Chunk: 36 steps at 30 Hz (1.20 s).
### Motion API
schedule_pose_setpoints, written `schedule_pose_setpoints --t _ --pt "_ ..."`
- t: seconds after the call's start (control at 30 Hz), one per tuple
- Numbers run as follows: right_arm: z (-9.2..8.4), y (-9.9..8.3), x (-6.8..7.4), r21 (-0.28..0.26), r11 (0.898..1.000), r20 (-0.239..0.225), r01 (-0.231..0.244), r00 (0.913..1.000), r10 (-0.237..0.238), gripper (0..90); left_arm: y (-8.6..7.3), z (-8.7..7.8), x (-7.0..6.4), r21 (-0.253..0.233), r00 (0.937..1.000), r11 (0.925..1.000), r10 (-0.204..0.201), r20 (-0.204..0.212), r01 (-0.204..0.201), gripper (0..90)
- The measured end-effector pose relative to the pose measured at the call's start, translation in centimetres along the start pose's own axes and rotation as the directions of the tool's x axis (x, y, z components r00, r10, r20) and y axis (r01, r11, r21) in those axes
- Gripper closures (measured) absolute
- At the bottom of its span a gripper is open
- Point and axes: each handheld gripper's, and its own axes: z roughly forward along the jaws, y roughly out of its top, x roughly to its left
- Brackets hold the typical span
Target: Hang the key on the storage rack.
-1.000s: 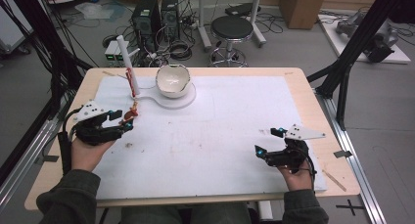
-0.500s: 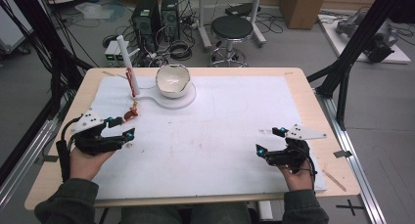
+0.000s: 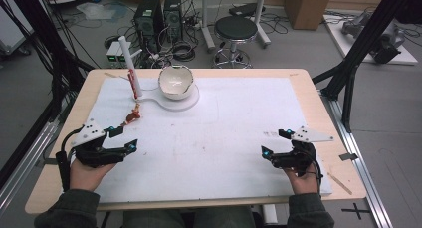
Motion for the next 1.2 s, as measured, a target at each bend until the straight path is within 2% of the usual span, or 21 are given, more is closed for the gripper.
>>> schedule_pose_setpoints --t 0.9,1.2 --pt "-0.2 -0.1 -0.1 -0.003 1.000 0.013 -0.002 0.9999 0.002 7.3 -2.4 -1.3 -1.9 0.026 0.9999 0.9996 0.007 0.011 -0.007 28.3" --pt "-0.2 -0.2 -0.1 0.003 1.000 0.014 0.001 0.9999 -0.001 7.3 -2.8 -1.8 -2.2 0.016 1.0000 0.9999 0.004 0.004 -0.004 25.9"
